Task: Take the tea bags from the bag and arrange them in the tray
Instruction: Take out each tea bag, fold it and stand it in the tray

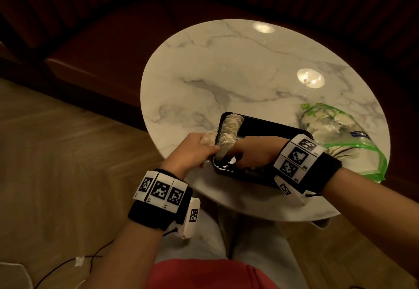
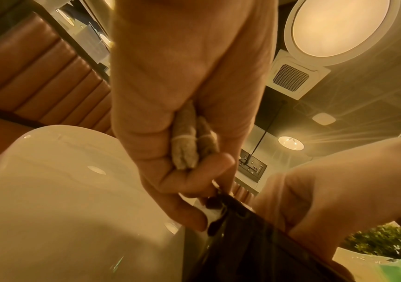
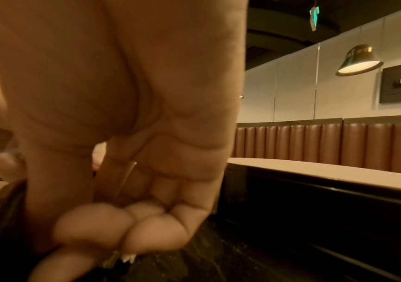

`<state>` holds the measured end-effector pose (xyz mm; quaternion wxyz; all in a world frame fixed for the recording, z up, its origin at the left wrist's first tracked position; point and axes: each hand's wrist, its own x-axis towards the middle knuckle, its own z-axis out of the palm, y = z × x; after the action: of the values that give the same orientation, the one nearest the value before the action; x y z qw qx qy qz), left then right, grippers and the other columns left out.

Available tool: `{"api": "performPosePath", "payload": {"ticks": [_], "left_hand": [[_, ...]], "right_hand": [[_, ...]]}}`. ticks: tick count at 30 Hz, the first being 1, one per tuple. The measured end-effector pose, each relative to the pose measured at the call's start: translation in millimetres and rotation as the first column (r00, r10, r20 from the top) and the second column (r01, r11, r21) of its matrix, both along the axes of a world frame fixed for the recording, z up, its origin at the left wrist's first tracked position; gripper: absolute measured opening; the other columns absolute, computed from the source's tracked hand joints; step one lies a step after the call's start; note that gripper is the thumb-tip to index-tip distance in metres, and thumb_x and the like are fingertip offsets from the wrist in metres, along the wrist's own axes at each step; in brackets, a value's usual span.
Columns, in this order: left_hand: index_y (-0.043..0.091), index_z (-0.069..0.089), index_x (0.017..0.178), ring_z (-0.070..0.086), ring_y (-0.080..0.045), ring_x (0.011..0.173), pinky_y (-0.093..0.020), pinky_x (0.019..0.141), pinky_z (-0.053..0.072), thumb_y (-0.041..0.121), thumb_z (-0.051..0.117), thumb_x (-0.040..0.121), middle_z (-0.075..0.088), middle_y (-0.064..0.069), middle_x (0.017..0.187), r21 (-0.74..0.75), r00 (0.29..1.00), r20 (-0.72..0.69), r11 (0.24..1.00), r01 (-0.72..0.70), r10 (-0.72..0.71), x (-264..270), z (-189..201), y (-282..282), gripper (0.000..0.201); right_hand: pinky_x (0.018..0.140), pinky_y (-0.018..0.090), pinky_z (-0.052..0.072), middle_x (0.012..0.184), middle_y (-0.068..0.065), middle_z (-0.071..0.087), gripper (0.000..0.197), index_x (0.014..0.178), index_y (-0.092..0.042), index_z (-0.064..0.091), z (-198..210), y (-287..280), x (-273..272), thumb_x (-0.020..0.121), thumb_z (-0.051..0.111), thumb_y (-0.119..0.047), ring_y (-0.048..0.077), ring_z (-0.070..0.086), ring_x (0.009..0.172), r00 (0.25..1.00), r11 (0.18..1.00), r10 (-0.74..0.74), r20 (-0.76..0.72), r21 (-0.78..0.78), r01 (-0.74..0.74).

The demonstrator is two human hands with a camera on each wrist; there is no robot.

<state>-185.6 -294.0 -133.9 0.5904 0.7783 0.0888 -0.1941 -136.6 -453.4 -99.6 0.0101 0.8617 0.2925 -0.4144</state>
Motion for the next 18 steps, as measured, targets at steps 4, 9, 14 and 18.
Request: {"api": "performPosePath", "payload": {"ticks": [4,9,14,18], "left_hand": [[0.018,0.063,0.082,0.055,-0.011,0.066,-0.015,0.041,0.042,0.019,0.059,0.096,0.061,-0.001,0.075,0.001,1.0,-0.002,1.0,-0.018,0.018,0,1,1,0.015],[0.008,0.065,0.096,0.06,-0.01,0.072,-0.014,0.043,0.042,0.038,0.057,0.097,0.062,-0.002,0.079,-0.026,0.996,-0.002,0.996,-0.086,0.086,2,7,7,0.032],[0.005,0.064,0.113,0.062,-0.012,0.066,-0.018,0.047,0.043,0.062,0.035,0.096,0.067,-0.014,0.094,-0.118,0.985,-0.081,0.979,-0.163,0.155,4,25,7,0.066],[0.019,0.063,0.118,0.065,-0.018,0.072,-0.024,0.052,0.043,0.071,0.018,0.093,0.071,-0.01,0.103,-0.278,0.962,-0.184,0.928,-0.248,0.202,2,36,3,0.074]], "right_hand": [[0.089,0.028,0.047,0.114,0.0,0.065,0.044,0.137,-0.032,0.052,1,3,-2,0.094,0.053,-0.022,0.012,0.058,0.09,0.999,1.0,0.02,0.029,-0.023,-0.019],[0.079,0.022,0.05,0.09,-0.003,0.072,0.027,0.12,-0.03,0.065,12,-2,0,0.095,0.055,-0.03,0.01,0.065,0.08,1.0,0.995,-0.022,0.003,0.101,0.022],[0.06,0.009,0.038,0.071,-0.015,0.058,0.009,0.096,-0.025,0.069,28,-5,6,0.094,0.062,-0.031,-0.009,0.053,0.061,0.952,0.849,-0.274,0.133,0.5,0.174],[0.058,0.01,0.038,0.072,-0.009,0.064,0.011,0.095,-0.026,0.071,38,-1,5,0.089,0.068,-0.034,-0.002,0.053,0.061,0.907,0.687,-0.411,0.096,0.686,0.239]]}}
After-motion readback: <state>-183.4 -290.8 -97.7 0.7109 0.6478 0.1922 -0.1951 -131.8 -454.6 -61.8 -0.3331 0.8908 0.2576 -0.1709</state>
